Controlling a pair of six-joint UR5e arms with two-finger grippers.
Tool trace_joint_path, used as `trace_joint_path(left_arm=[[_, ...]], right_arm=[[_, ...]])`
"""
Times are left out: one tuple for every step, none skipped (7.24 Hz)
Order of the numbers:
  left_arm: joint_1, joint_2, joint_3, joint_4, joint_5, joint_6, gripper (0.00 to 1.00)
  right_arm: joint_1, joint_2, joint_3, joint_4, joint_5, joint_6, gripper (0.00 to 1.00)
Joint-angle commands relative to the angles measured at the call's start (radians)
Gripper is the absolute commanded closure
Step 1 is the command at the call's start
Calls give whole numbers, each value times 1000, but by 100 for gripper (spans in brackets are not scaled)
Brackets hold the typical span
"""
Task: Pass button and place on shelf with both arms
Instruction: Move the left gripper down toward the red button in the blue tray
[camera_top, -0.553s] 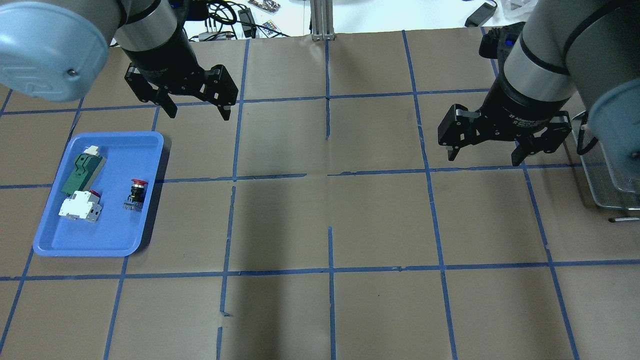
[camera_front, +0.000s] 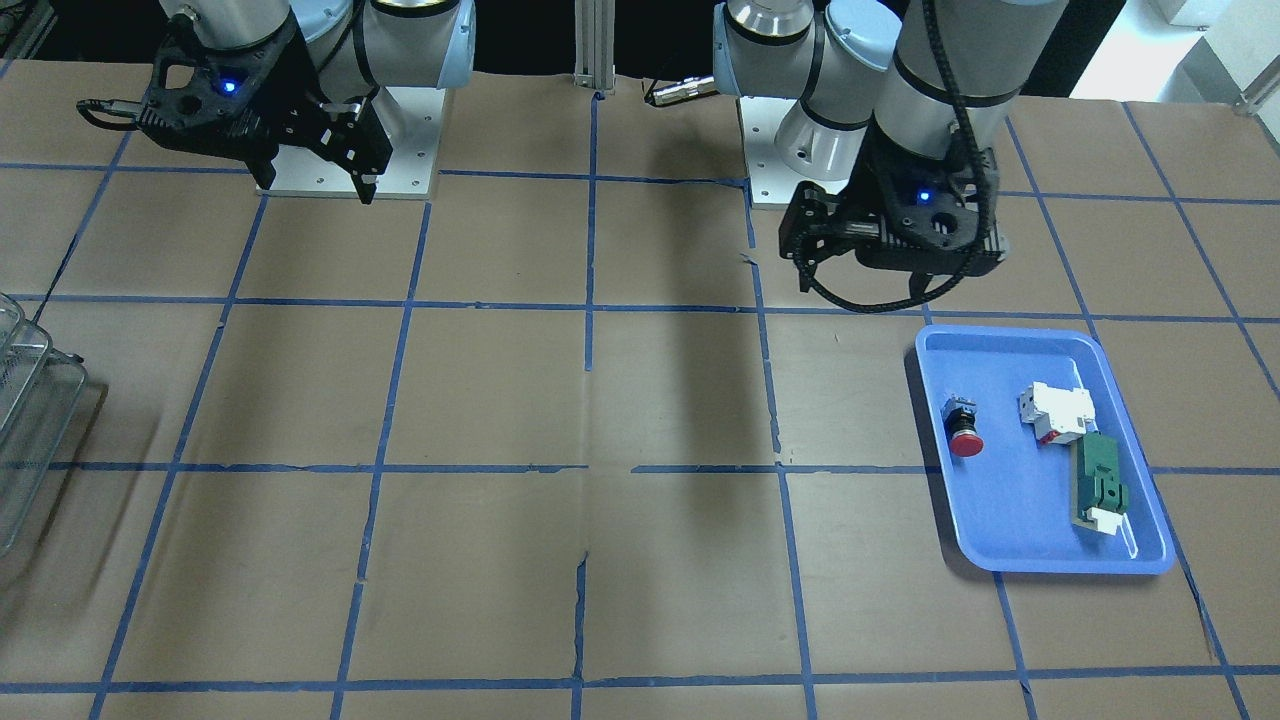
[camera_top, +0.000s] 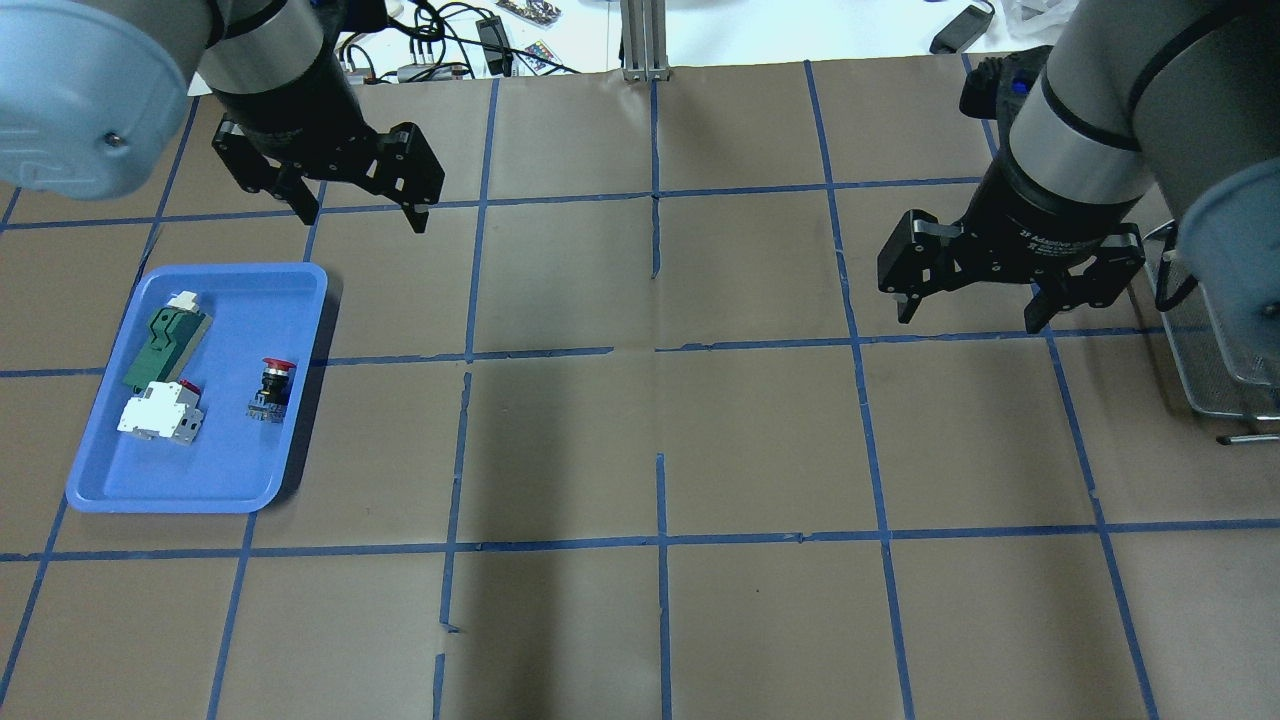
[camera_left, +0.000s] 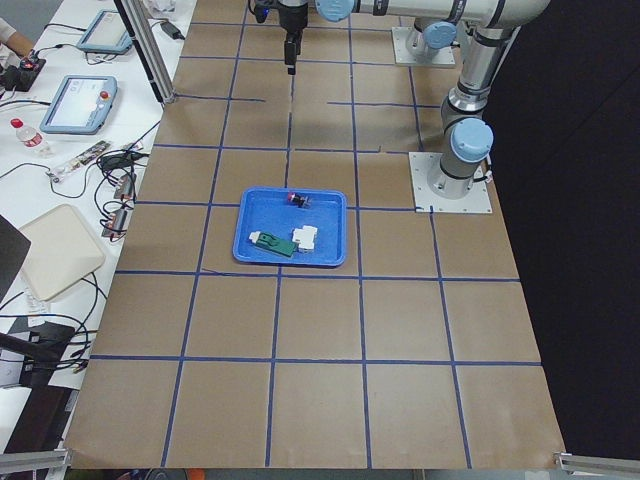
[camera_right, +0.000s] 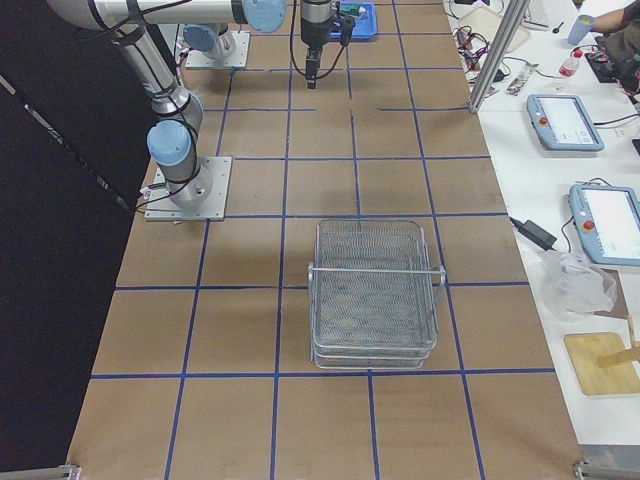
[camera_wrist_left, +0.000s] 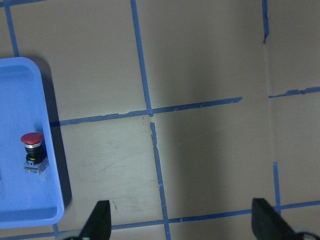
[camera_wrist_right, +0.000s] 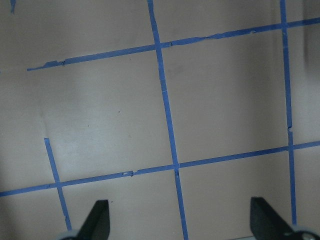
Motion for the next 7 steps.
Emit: trace_joint_path(left_arm=[[169,-13,-25,44,8,140,0],[252,-30,-26,48,5,258,0],[307,-56,-54,66,0,385,0],[353,-74,-136,184,-1,468,0],[393,-103,-243,375,-7,498,0],[430,-119,-346,458,-7,563,0],[499,-130,-421,556,-65,669,0]], right_arm=[[1,10,-5,15,7,-5,0],[1,16,-14,37,9,-5,0],[1,34,-33,41,9,-5,0],[1,60,-56,41,9,-5,0],[1,97,-72,40,9,-5,0],[3,93,-65,41,4,-5,0],[3,98,-60,40,-2,-5,0]])
